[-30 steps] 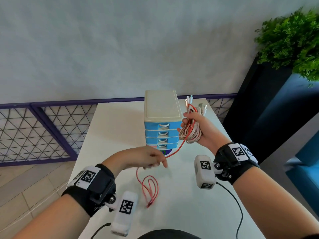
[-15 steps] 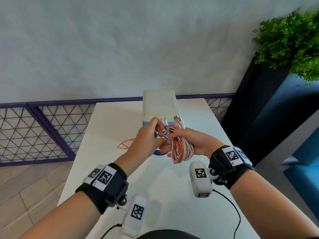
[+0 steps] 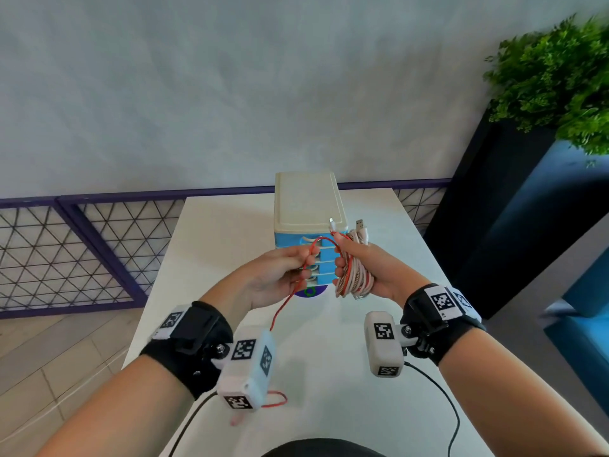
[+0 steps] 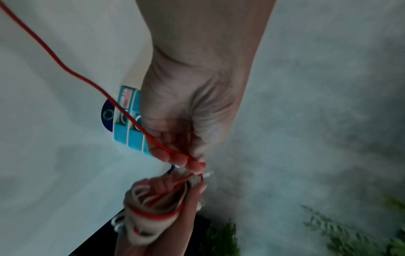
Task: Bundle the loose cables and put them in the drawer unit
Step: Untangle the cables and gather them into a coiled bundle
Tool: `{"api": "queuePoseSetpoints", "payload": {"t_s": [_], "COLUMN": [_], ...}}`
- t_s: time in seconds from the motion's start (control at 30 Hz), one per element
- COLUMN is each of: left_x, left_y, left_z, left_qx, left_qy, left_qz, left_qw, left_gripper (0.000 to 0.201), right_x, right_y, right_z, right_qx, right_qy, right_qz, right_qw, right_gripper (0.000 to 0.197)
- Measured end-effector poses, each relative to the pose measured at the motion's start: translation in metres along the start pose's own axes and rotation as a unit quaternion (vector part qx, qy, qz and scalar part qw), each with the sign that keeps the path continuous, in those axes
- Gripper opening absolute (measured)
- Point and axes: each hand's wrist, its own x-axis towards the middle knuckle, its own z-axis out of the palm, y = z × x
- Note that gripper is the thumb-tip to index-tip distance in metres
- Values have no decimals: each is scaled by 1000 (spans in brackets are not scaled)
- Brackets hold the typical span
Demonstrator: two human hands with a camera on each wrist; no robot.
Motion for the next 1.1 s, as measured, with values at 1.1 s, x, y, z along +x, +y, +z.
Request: {"api": "queuePoseSetpoints", "payload": {"t_s": [1.1], "left_x": [7], "left_y": [-22], "left_z": [-5], "left_qx": [472], "left_qy": [61], "left_qz": [160], "left_qw": [865], "left_gripper": [7], "right_x": [-9], "right_y": [-10], "right_z": [-2], "right_qx": [-101], "right_qy": [9], "right_qz": [9], "right_qw": [995], "right_gripper": [11]}}
